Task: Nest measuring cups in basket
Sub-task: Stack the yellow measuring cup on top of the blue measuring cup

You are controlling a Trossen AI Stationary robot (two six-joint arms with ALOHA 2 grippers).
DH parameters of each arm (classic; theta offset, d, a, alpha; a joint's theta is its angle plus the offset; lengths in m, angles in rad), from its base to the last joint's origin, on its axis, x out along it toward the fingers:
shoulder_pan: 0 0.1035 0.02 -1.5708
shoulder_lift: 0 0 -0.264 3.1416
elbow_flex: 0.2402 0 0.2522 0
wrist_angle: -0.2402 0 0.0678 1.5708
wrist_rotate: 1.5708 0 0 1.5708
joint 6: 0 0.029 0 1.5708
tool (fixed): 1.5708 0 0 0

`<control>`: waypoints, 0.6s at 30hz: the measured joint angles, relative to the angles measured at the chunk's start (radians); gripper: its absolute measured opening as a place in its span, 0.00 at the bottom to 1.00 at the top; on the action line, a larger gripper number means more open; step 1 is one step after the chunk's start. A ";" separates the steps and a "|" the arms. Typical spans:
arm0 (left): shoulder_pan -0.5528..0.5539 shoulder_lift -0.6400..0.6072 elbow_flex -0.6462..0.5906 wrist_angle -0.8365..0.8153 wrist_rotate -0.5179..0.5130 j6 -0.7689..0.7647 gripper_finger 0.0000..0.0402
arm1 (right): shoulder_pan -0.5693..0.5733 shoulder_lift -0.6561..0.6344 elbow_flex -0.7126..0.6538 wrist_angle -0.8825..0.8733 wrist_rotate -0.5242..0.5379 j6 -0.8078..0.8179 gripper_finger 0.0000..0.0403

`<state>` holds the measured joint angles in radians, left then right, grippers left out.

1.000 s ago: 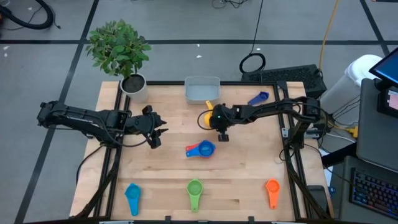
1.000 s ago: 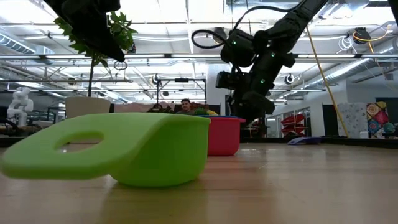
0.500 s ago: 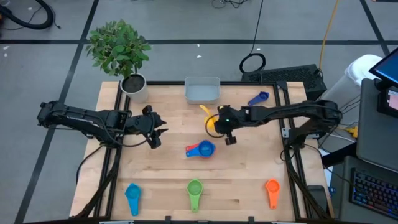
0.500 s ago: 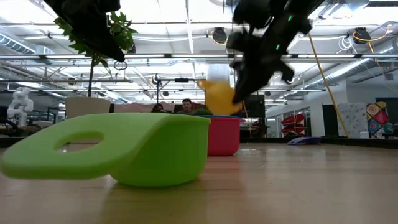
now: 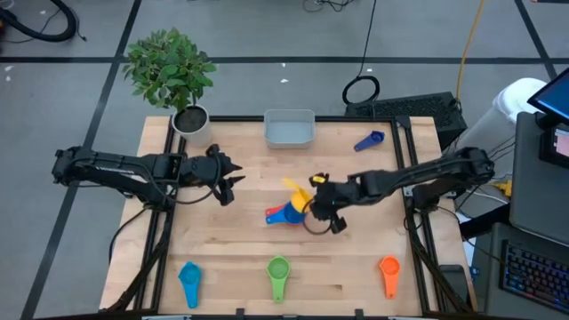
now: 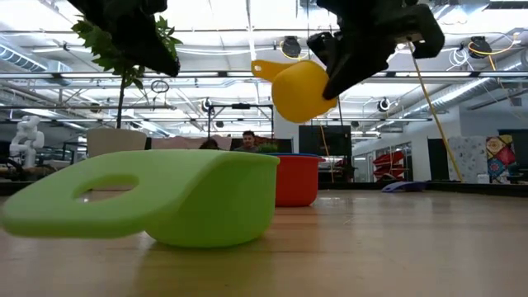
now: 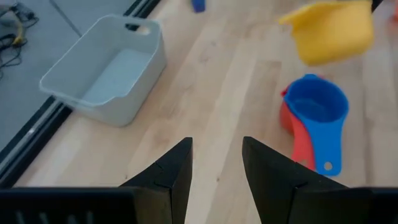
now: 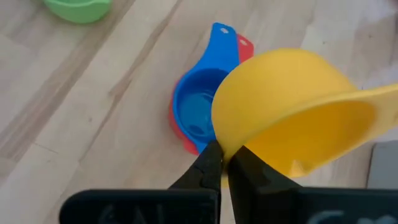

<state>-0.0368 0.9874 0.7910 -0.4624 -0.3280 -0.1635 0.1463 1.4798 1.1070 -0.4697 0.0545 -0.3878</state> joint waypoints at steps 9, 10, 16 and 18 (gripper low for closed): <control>0.005 0.000 0.000 0.012 0.023 0.004 0.36 | 0.021 0.073 0.011 -0.007 0.028 -0.064 0.00; 0.005 0.000 0.000 0.012 0.023 0.003 0.36 | 0.022 0.079 0.016 -0.008 0.030 -0.079 0.00; 0.005 0.000 0.000 0.017 0.024 0.003 0.36 | 0.046 0.139 0.106 -0.062 0.090 -0.200 0.00; 0.005 0.000 0.000 0.017 0.024 0.003 0.36 | 0.052 0.171 0.149 -0.096 0.102 -0.236 0.00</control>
<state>-0.0322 0.9874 0.7910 -0.4458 -0.3042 -0.1604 0.1981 1.6506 1.2562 -0.5656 0.1568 -0.6233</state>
